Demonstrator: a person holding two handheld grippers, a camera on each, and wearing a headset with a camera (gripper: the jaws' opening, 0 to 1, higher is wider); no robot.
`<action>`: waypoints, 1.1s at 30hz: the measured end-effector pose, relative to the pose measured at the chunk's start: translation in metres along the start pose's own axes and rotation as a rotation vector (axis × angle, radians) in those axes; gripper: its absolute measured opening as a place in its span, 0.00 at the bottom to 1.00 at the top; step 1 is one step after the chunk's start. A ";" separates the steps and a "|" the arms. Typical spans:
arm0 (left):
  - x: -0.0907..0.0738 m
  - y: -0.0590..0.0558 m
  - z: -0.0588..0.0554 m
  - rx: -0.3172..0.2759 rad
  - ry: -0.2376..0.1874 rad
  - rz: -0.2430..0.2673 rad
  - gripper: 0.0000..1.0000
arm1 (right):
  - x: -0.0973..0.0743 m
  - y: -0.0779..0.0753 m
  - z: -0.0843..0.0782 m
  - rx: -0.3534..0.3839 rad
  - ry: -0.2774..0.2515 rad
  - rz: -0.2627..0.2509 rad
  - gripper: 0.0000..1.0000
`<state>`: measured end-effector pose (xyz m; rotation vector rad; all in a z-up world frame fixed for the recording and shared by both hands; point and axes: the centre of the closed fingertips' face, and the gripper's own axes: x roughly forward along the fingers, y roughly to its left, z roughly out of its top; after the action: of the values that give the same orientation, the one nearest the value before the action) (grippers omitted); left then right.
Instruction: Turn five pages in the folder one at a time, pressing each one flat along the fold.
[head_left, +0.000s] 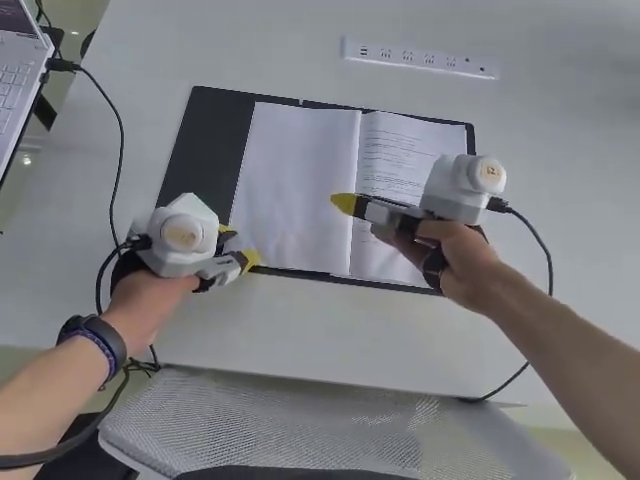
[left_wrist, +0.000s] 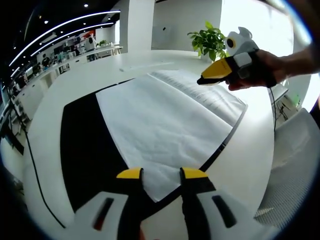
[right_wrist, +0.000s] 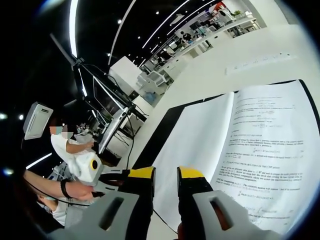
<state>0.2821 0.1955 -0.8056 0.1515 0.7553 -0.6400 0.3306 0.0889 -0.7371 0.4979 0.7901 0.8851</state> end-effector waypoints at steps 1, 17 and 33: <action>0.000 0.000 0.000 -0.002 -0.001 0.001 0.28 | 0.000 -0.001 0.001 -0.005 0.003 0.005 0.15; 0.000 0.001 0.000 -0.008 0.004 -0.006 0.28 | 0.013 -0.033 0.019 -0.004 0.014 -0.020 0.12; 0.002 0.002 -0.001 -0.024 0.006 -0.002 0.29 | 0.031 -0.062 0.012 0.073 0.014 -0.048 0.06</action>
<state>0.2837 0.1960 -0.8076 0.1304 0.7686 -0.6327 0.3825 0.0792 -0.7841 0.5353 0.8464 0.8188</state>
